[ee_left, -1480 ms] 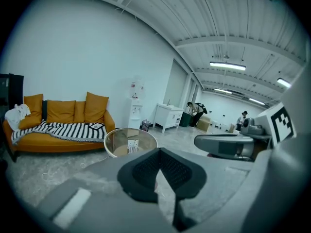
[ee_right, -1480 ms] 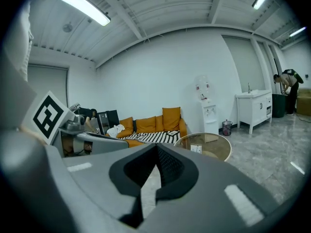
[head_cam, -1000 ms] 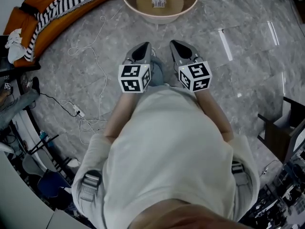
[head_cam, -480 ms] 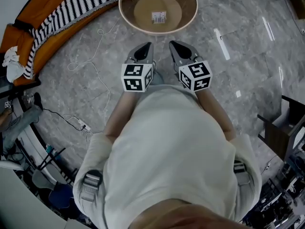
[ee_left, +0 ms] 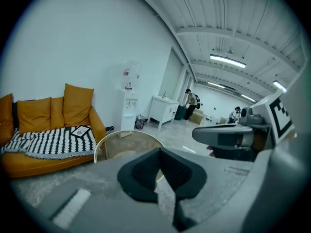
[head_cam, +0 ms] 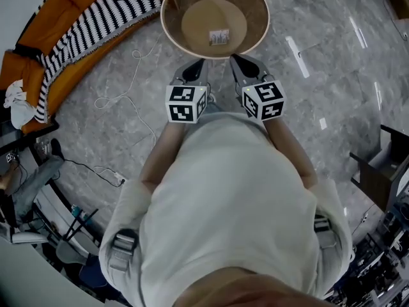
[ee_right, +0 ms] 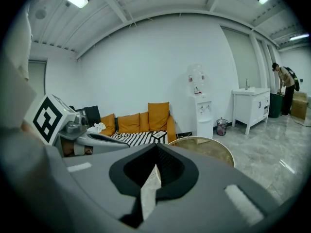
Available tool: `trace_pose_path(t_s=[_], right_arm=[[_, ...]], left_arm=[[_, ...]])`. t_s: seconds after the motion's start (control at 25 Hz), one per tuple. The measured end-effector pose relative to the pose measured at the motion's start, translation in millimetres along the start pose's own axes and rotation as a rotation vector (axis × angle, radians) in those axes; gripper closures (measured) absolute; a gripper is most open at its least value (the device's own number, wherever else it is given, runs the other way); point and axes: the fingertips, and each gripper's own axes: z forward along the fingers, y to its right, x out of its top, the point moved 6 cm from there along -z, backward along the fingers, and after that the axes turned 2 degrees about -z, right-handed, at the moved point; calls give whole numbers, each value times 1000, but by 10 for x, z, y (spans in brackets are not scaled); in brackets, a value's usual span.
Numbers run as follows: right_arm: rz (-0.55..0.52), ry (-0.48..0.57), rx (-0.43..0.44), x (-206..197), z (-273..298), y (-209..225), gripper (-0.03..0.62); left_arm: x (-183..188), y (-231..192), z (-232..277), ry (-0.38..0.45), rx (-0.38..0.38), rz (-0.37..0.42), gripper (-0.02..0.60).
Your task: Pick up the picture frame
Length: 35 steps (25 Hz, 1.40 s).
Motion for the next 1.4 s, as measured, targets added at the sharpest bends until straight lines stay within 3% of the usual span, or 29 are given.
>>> trace_pose_path(t_s=[0.32, 0.64, 1.4], right_arm=[[-51, -44, 8, 25, 405, 130, 594], [-98, -114, -4, -213, 734, 449, 594], [-30, -287, 41, -1251, 1772, 1399, 594]], left_arm=[[-28, -255, 326, -63, -22, 5, 580], [-263, -394, 807, -118, -6, -63, 580], [-997, -958, 2236, -276, 59, -138, 580]])
